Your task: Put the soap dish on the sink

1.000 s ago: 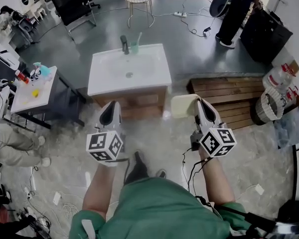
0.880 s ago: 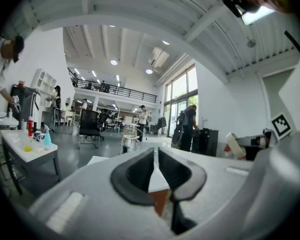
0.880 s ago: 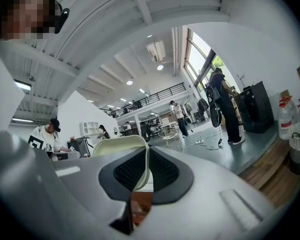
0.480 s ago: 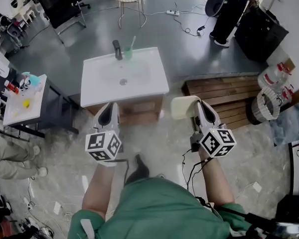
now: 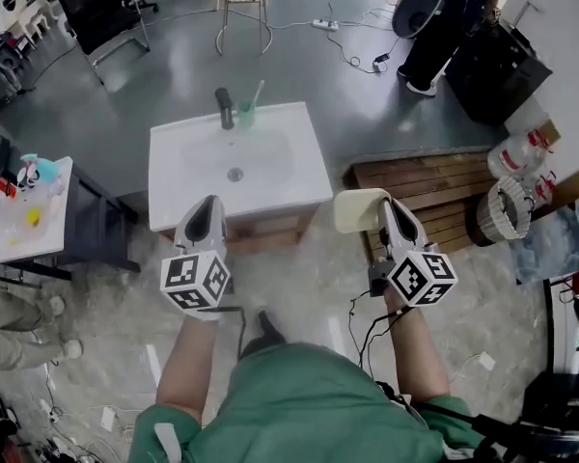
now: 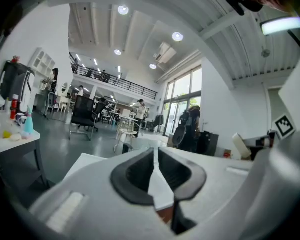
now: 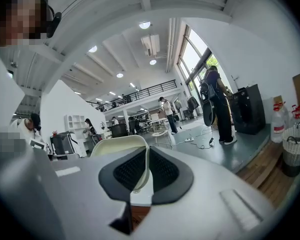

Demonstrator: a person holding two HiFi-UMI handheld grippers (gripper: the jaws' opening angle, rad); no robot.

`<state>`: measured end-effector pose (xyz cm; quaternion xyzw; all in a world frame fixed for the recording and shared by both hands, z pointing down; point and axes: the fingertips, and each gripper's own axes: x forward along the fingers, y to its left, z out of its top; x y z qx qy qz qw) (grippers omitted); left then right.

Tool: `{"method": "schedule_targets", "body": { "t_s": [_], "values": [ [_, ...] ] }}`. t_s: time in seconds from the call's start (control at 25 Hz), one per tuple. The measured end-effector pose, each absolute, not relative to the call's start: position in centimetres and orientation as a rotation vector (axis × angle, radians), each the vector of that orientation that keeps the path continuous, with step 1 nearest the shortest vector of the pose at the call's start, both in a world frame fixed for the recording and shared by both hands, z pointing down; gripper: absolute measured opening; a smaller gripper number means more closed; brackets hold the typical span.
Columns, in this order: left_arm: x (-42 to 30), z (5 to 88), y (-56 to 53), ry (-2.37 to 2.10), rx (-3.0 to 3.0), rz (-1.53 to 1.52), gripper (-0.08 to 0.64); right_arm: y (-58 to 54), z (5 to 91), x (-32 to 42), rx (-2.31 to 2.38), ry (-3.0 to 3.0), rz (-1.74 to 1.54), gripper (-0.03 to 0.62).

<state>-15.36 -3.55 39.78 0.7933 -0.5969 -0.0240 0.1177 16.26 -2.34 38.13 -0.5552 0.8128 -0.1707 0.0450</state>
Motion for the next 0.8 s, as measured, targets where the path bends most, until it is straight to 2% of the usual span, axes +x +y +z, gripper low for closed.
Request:
{"method": "schedule_targets", "body": {
  "t_s": [0.32,0.8],
  "values": [
    [-19.3,41.8,-7.6,-1.717,2.285,-0.079,0.023,-6.8,39.1,12.4,-1.713,2.485,-0.548,0.017],
    [-19.3,44.2,-12.5,-1.757,2.232,-0.031,0.023,-13.0,42.9,13.2,-1.701,2.478,-0.657,0.017]
  ]
}}
